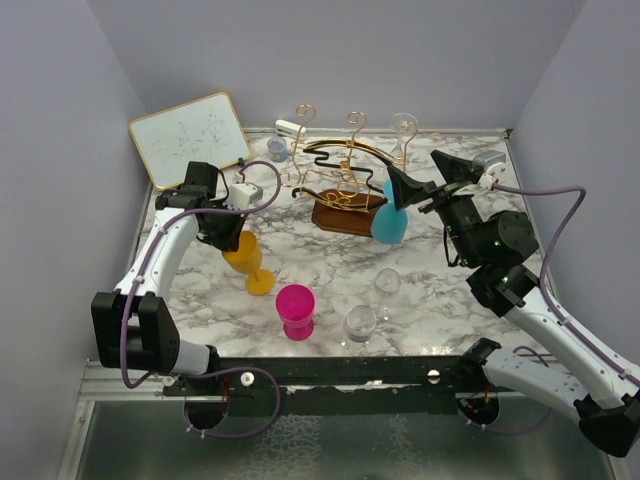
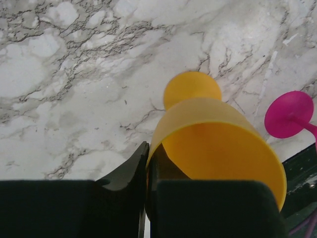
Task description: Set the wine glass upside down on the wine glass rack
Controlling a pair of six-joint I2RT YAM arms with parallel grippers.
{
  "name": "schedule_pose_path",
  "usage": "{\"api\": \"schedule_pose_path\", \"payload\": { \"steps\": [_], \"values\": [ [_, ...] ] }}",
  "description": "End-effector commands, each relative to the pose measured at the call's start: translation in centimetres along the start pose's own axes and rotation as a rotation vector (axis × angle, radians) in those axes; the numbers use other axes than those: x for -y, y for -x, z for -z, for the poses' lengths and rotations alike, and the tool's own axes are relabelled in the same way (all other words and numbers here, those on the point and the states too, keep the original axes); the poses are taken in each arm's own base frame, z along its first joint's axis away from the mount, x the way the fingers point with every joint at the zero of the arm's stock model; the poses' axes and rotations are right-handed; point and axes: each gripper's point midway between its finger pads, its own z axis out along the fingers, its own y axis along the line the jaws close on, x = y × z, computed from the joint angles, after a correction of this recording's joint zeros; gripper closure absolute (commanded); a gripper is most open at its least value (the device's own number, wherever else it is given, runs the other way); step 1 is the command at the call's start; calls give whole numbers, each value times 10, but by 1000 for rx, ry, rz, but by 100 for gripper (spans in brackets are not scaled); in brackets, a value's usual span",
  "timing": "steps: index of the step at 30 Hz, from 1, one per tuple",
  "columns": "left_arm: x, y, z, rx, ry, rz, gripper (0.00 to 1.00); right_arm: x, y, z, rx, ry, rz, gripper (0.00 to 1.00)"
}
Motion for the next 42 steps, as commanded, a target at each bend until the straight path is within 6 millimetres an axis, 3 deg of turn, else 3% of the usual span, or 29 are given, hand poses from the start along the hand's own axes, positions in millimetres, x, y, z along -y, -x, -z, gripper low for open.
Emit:
{"api": "schedule_pose_path", "payload": {
  "steps": [1, 5, 8, 15, 18, 22, 25, 27, 32, 38, 42],
  "values": [
    [-1, 1, 1, 16, 7, 1, 100, 3, -2, 1, -9, -20, -16, 0],
    [-14, 21, 41, 93, 141, -53, 100, -3, -3, -3, -5, 1, -44, 0],
    [-26, 54, 97, 200, 286, -105, 100, -9, -2, -9, -3, 22, -67, 0],
    [-32, 106, 232, 508, 622, -216, 100, -27, 7, -23, 16, 99, -120, 0],
    [-29, 126, 296, 699, 794, -289, 100, -33, 9, -28, 19, 121, -137, 0],
    [-15, 145, 353, 946, 970, -430, 100, -46, 13, -33, 31, 180, -177, 0],
    [5, 154, 379, 1144, 1051, -564, 100, -67, 17, -38, 39, 286, -212, 0],
    [20, 156, 382, 1258, 1084, -658, 100, -81, 20, -42, 32, 354, -241, 0],
    [62, 138, 395, 1522, 1278, -938, 100, -109, 33, -44, 42, 504, -333, 0],
    [95, 109, 384, 1611, 1559, -1236, 100, -145, 38, -42, 13, 715, -446, 3],
    [119, 86, 355, 1630, 1764, -1476, 100, -162, 31, -39, 0, 830, -542, 10]
  ]
}}
